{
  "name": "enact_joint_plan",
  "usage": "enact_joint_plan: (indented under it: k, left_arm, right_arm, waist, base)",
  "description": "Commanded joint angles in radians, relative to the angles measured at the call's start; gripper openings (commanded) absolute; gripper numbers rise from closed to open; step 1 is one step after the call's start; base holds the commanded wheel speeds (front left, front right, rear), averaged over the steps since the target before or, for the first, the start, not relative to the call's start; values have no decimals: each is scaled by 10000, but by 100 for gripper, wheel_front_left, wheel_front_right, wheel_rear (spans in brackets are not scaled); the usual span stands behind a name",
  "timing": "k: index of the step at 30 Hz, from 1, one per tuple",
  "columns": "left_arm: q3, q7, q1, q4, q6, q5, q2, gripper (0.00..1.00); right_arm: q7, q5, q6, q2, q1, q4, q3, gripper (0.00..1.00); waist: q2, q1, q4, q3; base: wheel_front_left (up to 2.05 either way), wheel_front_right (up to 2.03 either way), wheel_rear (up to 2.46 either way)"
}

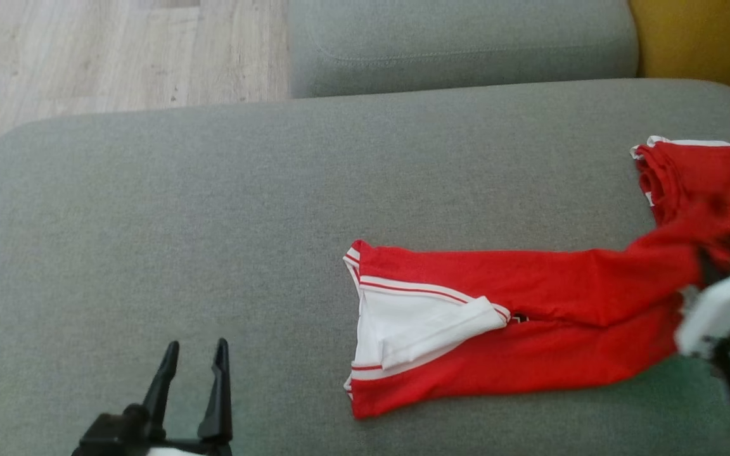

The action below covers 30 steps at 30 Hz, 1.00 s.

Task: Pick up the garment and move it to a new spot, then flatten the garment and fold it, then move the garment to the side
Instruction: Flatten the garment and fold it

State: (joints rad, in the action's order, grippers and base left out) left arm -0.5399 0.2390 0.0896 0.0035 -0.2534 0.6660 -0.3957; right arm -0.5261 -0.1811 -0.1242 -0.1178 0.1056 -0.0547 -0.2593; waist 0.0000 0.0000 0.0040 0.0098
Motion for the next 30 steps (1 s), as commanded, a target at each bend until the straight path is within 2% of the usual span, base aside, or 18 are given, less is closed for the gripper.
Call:
enact_joint_plan:
  k: [1,6,12,21,30]
  left_arm:
    - [314,109,-318,-201,68,-55,-39,100]
    - [270,103,-390,-137,146,-48,-56,100]
    - [296,57,-463,-153,157,-36,-147,100]
    - [186,-49,-647,-265,146,-93,-152,100]
    - [76,-49,-927,-136,219,-119,-14,100]
  right_arm:
    - [-56,-90,-65,-89,151,569,368,0]
    - [-209,-585,-65,382,-13,1412,1802,0]
    - [79,-1393,-65,658,-163,1473,3353,0]
    - [1310,-3284,-65,673,60,118,5642,0]
    - [2221,-3710,-65,675,1175,-1702,6522,0]
  waist:
    - [0,0,24,-57]
    - [0,0,216,-157]
    - [0,0,575,-143]
    - [0,0,1096,35]
    - [0,0,1400,279]
  base:
    - [0,0,0]
    - [0,0,0]
    - [0,0,0]
    - [0,0,0]
    - [0,0,0]
